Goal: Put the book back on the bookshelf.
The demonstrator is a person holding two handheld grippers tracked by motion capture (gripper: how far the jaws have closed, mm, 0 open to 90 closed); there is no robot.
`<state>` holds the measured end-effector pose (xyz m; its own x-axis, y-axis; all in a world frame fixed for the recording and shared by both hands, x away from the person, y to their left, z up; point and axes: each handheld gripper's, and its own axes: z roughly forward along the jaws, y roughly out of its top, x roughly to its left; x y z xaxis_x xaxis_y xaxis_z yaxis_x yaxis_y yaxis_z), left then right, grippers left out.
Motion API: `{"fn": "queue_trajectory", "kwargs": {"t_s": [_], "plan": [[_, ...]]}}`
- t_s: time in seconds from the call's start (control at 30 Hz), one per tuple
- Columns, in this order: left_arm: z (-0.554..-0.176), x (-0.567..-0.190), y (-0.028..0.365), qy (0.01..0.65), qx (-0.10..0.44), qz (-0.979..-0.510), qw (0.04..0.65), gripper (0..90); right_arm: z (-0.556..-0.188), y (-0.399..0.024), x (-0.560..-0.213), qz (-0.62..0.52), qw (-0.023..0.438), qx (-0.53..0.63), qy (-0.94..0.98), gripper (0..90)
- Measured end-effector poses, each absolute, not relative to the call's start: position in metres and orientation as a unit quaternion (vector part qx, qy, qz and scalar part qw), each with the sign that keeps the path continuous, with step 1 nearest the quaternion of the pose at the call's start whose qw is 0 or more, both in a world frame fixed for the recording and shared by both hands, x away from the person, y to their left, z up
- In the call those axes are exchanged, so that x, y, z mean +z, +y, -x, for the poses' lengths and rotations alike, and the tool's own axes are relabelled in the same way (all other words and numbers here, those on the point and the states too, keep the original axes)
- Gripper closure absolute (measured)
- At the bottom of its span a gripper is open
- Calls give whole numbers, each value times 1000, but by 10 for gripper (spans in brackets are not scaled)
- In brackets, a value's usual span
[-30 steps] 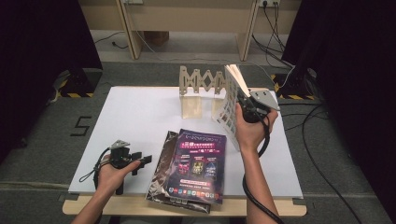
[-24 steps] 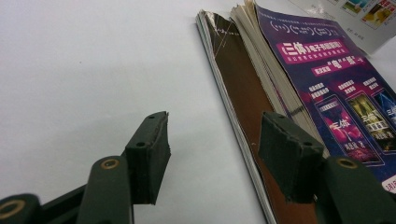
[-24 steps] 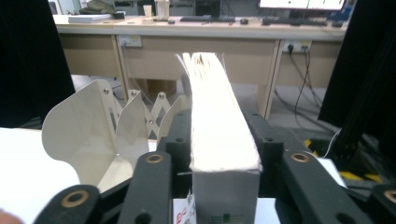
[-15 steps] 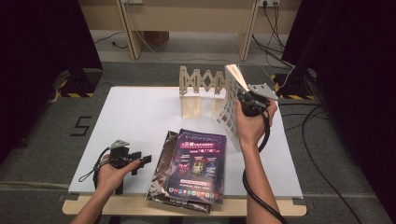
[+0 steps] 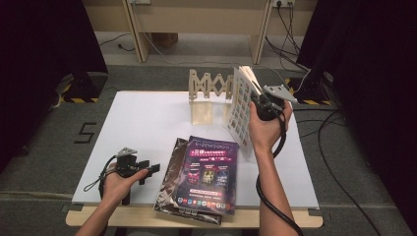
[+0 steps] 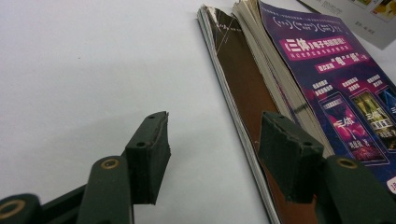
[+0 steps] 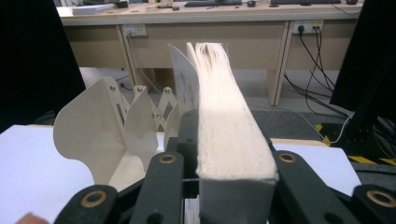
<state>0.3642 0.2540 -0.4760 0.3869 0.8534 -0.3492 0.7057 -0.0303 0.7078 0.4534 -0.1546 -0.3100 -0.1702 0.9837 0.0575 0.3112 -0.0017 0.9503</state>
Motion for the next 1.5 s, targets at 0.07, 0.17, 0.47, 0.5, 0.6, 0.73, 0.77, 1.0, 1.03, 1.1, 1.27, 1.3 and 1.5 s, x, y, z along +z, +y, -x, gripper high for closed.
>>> {"fn": "queue_trajectory", "kwargs": {"t_s": [0.07,0.17,0.47,0.5,0.6,0.73,0.77,1.0,1.03,1.1,1.27,1.3,1.5], "plan": [[-364,-476,254,547,86,-712,431,419,-454,-153,-309,-533,361,467,606,745],[-364,-476,255,547,86,-712,431,420,-455,-151,-308,-533,362,469,604,745],[-364,-476,255,549,85,-710,432,420,-462,-145,-305,-532,380,466,596,745],[-365,-476,256,549,86,-711,431,420,-463,-144,-305,-533,379,467,595,745],[-365,-476,256,550,86,-711,430,420,-467,-143,-304,-537,380,468,591,745],[-365,-477,257,549,84,-712,430,420,-473,-142,-304,-535,385,466,590,745],[-365,-477,257,550,84,-711,430,420,-474,-141,-304,-537,384,466,589,745],[-365,-477,257,550,85,-710,431,420,-487,-139,-304,-537,391,468,583,745],[-365,-477,257,550,86,-710,430,420,-488,-139,-304,-537,393,466,583,745],[-366,-478,258,551,86,-709,431,420,-492,-137,-306,-535,399,465,581,745],[-366,-478,259,552,86,-708,431,420,-497,-136,-310,-534,404,463,580,744],[-366,-478,259,552,86,-709,431,420,-498,-135,-311,-534,406,463,579,744],[-366,-478,258,552,86,-709,431,420,-497,-135,-315,-532,410,465,577,742]]}}
